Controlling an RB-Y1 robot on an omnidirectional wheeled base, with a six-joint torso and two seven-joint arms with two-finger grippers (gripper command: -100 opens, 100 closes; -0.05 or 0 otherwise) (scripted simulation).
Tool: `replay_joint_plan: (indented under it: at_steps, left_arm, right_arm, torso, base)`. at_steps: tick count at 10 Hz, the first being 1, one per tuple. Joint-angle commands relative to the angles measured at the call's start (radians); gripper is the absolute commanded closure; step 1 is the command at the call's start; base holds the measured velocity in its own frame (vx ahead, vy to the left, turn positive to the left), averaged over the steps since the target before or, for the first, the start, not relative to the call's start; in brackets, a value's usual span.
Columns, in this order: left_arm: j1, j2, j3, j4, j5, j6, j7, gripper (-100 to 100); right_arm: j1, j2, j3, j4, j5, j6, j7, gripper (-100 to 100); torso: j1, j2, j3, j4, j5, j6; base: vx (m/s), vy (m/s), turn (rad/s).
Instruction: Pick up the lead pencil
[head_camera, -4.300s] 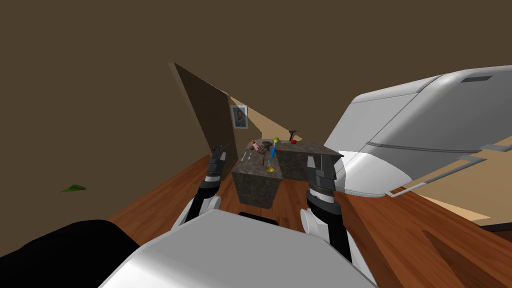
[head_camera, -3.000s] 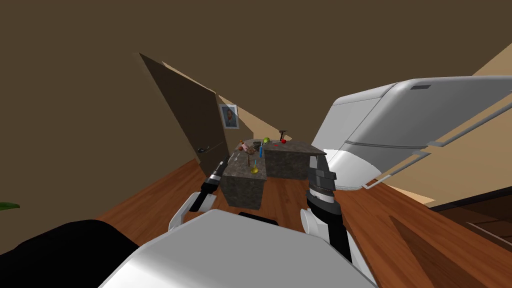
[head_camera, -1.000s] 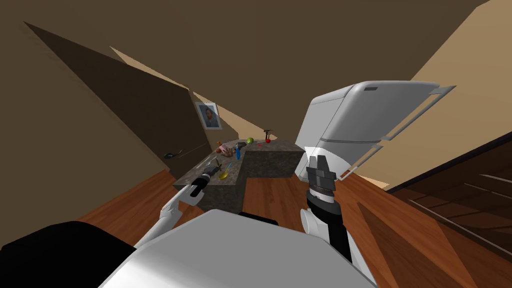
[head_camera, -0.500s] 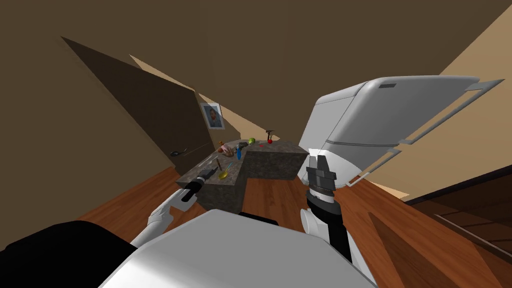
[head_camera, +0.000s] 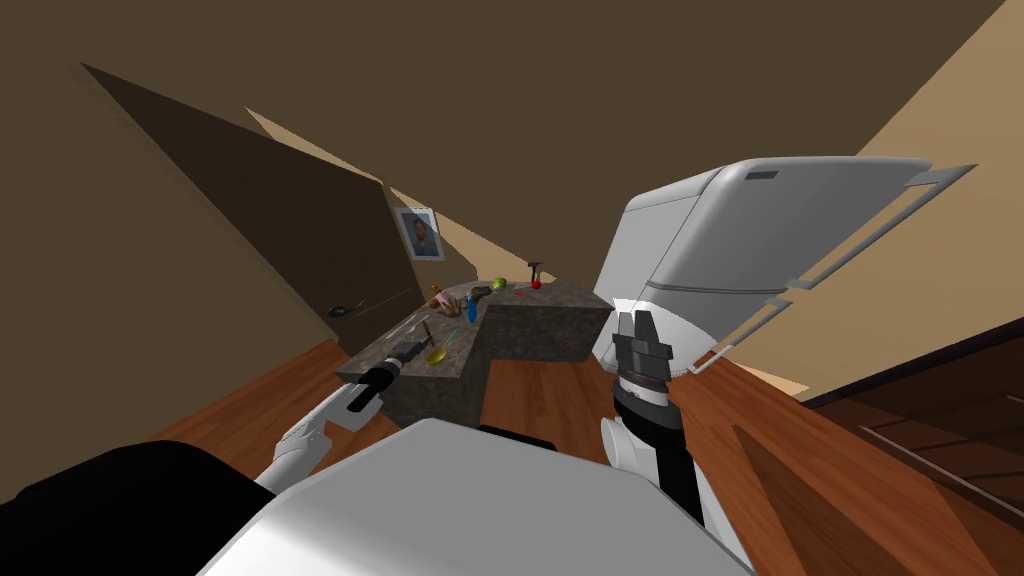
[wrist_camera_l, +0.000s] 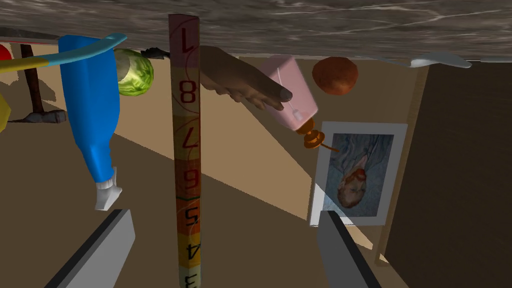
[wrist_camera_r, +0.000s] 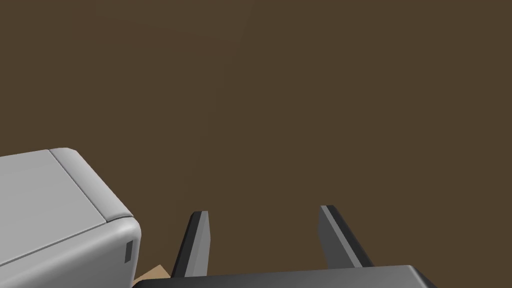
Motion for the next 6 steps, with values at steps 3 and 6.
replay_joint_plan:
  at_steps: [3,6]
  left_arm:
    - [0.039,0.061,0.036,0.103,0.059,-0.108,0.001,-100]
    - [0.059,0.092,0.054,0.161,0.088,-0.195,0.002,-100]
  right_arm:
    - [0.000,0.000,0.000,0.000,0.000,0.000,0.000,0]
    - [0.000,0.000,0.000,0.000,0.000,0.000,0.000,0]
  torso:
    - [-0.001,-0.002,-0.001,-0.001,0.000,-0.001]
    - [0.000,0.006,0.003,0.001,0.000,-0.001]
  base:
    - [0.182,-0.083,0.029]
    - [0.077,-0.069,0.031]
